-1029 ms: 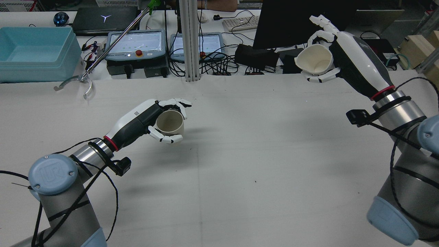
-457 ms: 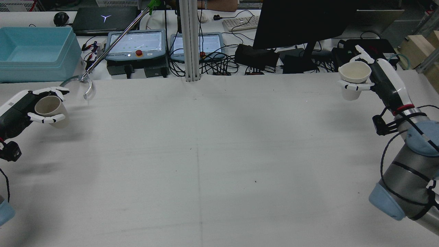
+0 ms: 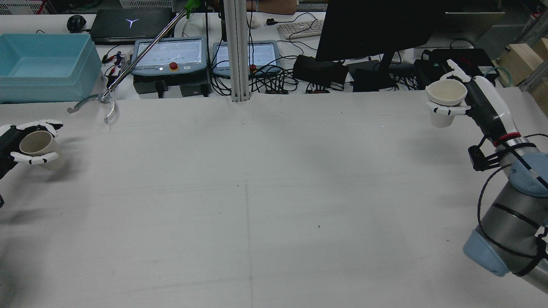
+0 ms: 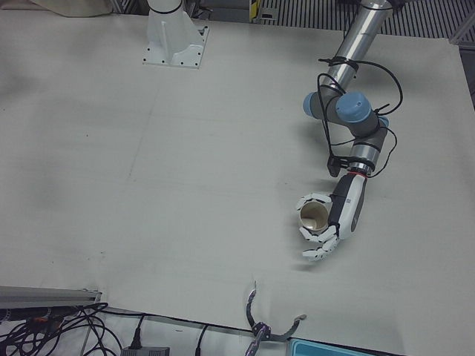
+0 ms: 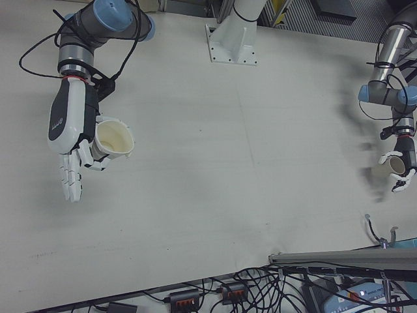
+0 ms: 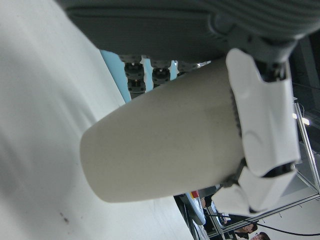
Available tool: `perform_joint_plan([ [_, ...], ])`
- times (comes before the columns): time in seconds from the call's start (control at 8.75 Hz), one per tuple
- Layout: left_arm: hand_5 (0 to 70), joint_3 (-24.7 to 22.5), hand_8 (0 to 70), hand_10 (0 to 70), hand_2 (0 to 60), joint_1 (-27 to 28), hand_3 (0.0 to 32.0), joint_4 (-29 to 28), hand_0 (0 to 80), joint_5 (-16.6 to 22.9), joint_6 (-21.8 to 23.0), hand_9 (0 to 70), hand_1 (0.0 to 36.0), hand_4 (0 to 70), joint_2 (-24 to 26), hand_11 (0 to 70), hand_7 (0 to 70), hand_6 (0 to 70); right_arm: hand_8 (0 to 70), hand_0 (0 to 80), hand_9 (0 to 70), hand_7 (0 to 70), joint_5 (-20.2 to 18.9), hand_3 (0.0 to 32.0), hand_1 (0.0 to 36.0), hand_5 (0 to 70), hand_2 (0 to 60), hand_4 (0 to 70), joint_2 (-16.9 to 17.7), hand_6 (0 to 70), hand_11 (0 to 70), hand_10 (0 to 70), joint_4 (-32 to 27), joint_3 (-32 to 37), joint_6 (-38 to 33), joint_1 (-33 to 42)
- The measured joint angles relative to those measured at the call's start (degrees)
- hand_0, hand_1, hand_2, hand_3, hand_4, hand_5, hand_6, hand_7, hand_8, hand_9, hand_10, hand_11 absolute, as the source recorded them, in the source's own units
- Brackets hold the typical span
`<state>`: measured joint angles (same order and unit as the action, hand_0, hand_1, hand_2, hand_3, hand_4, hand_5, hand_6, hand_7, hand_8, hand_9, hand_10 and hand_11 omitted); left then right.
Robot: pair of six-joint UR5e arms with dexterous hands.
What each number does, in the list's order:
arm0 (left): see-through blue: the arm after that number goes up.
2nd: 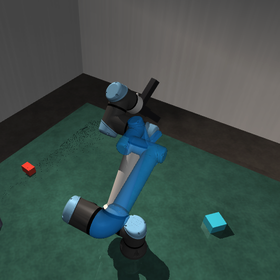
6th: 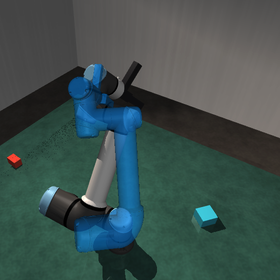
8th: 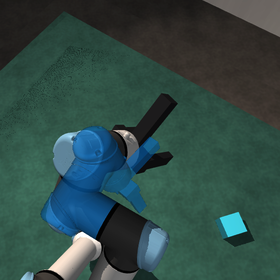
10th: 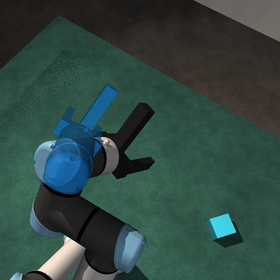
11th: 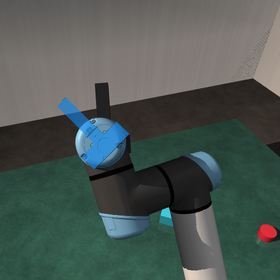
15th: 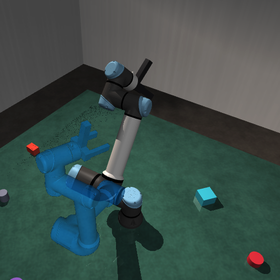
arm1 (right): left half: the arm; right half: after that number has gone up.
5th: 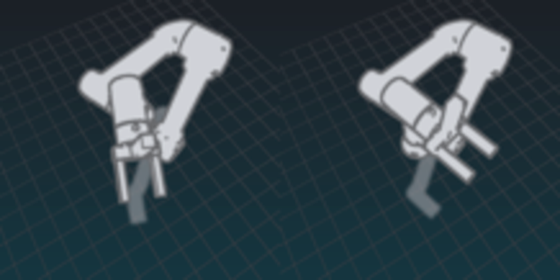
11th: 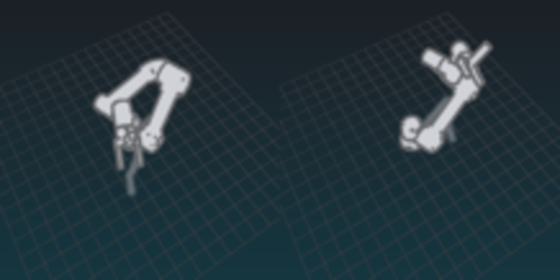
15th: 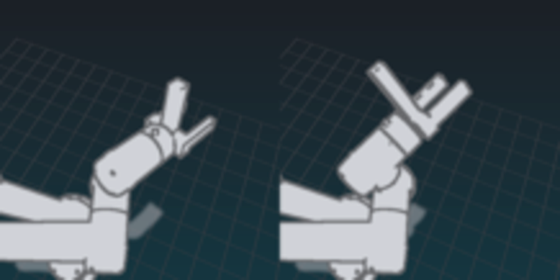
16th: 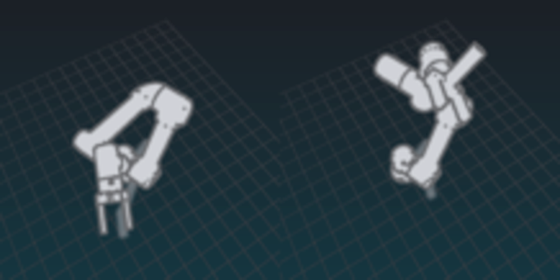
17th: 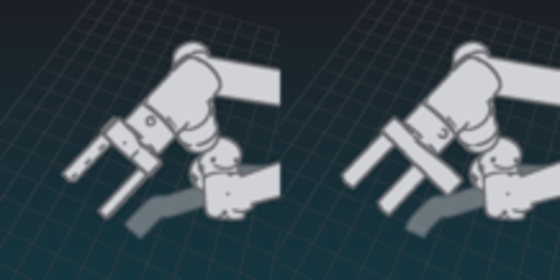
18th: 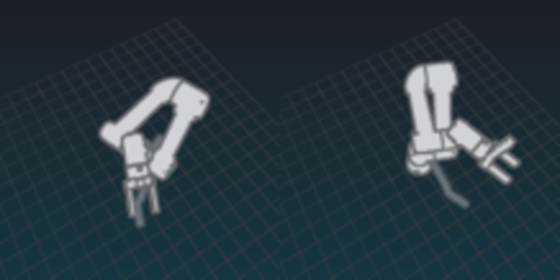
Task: Pour water
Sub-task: 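Move both hands with their cups back toward their starting spots, then lower the left hand's cup onto the table near the left arm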
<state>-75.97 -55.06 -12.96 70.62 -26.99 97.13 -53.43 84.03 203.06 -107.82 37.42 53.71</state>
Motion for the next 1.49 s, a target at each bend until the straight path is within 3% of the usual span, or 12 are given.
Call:
perform_joint_plan([
  [0.23, 58.5, 1.01, 10.7, 10.0, 60.0, 0.05, 0.0, -1.91, 57.5, -0.04, -0.12, 17.2, 32.9, 36.1, -0.62, 17.0, 24.0, 14.5, 2.2, 44.3, 5.4, 6.7, -0.01, 0.0, 10.3, 60.9, 13.9, 17.5, 0.0, 3.5, 7.3, 4.6, 0.03, -0.14, -0.05, 0.08],
  [0.57, 58.4, 2.98, 10.6, 10.1, 60.0, 0.07, 0.0, -4.86, 57.3, -0.12, -0.17, 17.2, 32.9, 36.5, -1.01, 17.1, 24.1, 14.4, 2.1, 44.3, 5.3, 7.2, -0.04, 0.0, 10.8, 61.6, 16.3, 17.6, 0.02, 3.6, 7.3, 4.5, 0.05, -0.45, -0.07, 0.16],
  [0.8, 57.7, 3.2, 9.6, 9.2, 53.3, 0.05, 0.0, -5.73, 54.8, -0.1, -0.17, 15.6, 27.3, 35.2, -1.3, 15.4, 23.9, 14.0, 2.1, 44.1, 5.4, 7.2, -0.08, 0.0, 10.9, 61.5, 17.2, 17.4, 0.0, 3.6, 7.3, 4.5, 0.06, -0.52, -0.07, 0.17],
  [0.91, 55.0, 3.27, 8.5, 8.7, 41.3, 0.05, 0.0, -6.16, 53.7, -0.08, -0.2, 13.9, 23.5, 34.3, -1.48, 14.5, 22.8, 13.5, 2.2, 44.0, 5.6, 7.3, -0.09, 0.0, 10.9, 61.5, 17.5, 17.4, 0.0, 3.7, 7.3, 4.5, 0.06, -0.52, -0.07, 0.15],
  [1.14, 42.3, 3.32, 5.2, 7.6, 19.9, 0.07, 0.0, -6.81, 53.9, -0.02, -0.19, 9.1, 19.0, 29.7, -1.84, 12.8, 20.8, 11.6, 2.2, 44.0, 5.6, 7.2, -0.09, 0.0, 11.1, 61.7, 18.1, 17.3, 0.0, 3.7, 7.3, 4.5, 0.06, -0.45, -0.07, 0.04],
  [1.37, 40.2, 3.35, 4.4, 7.3, 11.6, 0.11, 0.0, -7.26, 54.4, -0.04, -0.23, 7.9, 17.5, 28.1, -2.38, 12.3, 19.7, 10.7, 2.2, 44.0, 5.5, 7.2, -0.09, 0.0, 11.2, 61.6, 18.6, 17.3, 0.01, 3.6, 7.3, 4.5, 0.06, -0.4, -0.07, 0.01],
  [1.49, 32.6, 3.36, 2.1, 6.2, 2.0, 0.12, 0.0, -7.54, 54.3, -0.07, -0.27, 4.3, 15.5, 24.7, -2.67, 10.9, 16.5, 8.4, 2.2, 44.0, 5.5, 7.1, -0.09, 0.0, 11.3, 61.6, 18.8, 17.4, 0.01, 3.5, 7.3, 4.5, 0.06, -0.38, -0.07, 0.0],
])
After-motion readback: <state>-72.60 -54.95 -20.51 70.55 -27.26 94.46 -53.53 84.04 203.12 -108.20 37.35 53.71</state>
